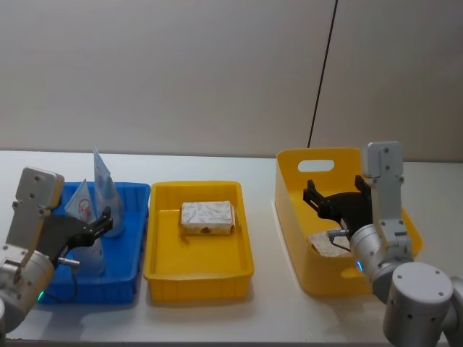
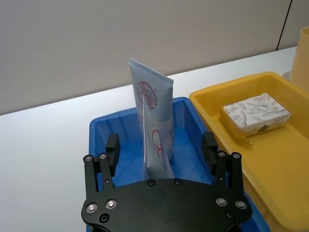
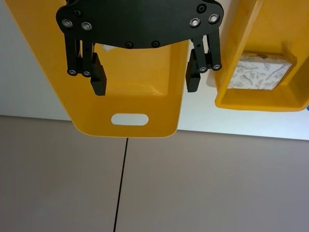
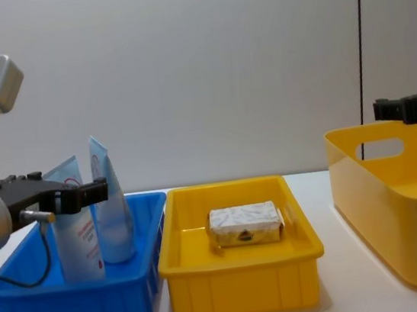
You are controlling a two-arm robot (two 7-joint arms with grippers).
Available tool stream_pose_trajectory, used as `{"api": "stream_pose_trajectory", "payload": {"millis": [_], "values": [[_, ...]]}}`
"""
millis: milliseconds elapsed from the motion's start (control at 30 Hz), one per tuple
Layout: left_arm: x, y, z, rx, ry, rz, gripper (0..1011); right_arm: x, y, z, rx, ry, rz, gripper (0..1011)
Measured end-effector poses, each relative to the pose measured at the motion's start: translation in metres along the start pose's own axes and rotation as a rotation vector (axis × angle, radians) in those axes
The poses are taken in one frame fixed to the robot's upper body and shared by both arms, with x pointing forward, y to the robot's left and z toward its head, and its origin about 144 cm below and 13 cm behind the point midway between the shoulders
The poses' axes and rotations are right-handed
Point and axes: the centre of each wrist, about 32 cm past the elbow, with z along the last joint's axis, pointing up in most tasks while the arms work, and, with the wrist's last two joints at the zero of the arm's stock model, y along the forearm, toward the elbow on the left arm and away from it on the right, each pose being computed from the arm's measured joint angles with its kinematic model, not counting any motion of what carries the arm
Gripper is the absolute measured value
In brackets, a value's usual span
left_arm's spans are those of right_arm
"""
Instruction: Bimanual collaborative sorting of washing and personal care products
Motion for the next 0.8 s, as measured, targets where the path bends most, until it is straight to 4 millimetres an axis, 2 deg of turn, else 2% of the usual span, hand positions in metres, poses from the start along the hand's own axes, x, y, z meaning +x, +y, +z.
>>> {"api": "stream_pose_trajectory", "payload": {"millis": [367, 467, 533, 567, 667, 700, 733, 800], "values": [[0.004, -0.017, -0.010, 0.028, 0.016, -0.007, 1002, 0.000, 0.000, 0.000, 0.000, 0.000, 0.000, 1004], [0.004, -0.021, -0.013, 0.037, 0.018, -0.009, 972, 0.000, 0.000, 0.000, 0.000, 0.000, 0.000, 1004], [0.004, -0.022, -0.014, 0.040, 0.019, -0.010, 925, 0.000, 0.000, 0.000, 0.000, 0.000, 0.000, 1004], [0.004, -0.023, -0.015, 0.044, 0.021, -0.010, 870, 0.000, 0.000, 0.000, 0.000, 0.000, 0.000, 1004], [0.004, -0.024, -0.016, 0.048, 0.024, -0.010, 815, 0.000, 0.000, 0.000, 0.000, 0.000, 0.000, 1004], [0.004, -0.025, -0.017, 0.050, 0.025, -0.010, 763, 0.000, 0.000, 0.000, 0.000, 0.000, 0.000, 1003], [0.003, -0.026, -0.017, 0.052, 0.026, -0.010, 763, 0.000, 0.000, 0.000, 0.000, 0.000, 0.000, 1004], [0.003, -0.026, -0.017, 0.054, 0.028, -0.010, 684, 0.000, 0.000, 0.000, 0.000, 0.000, 0.000, 1004]]}}
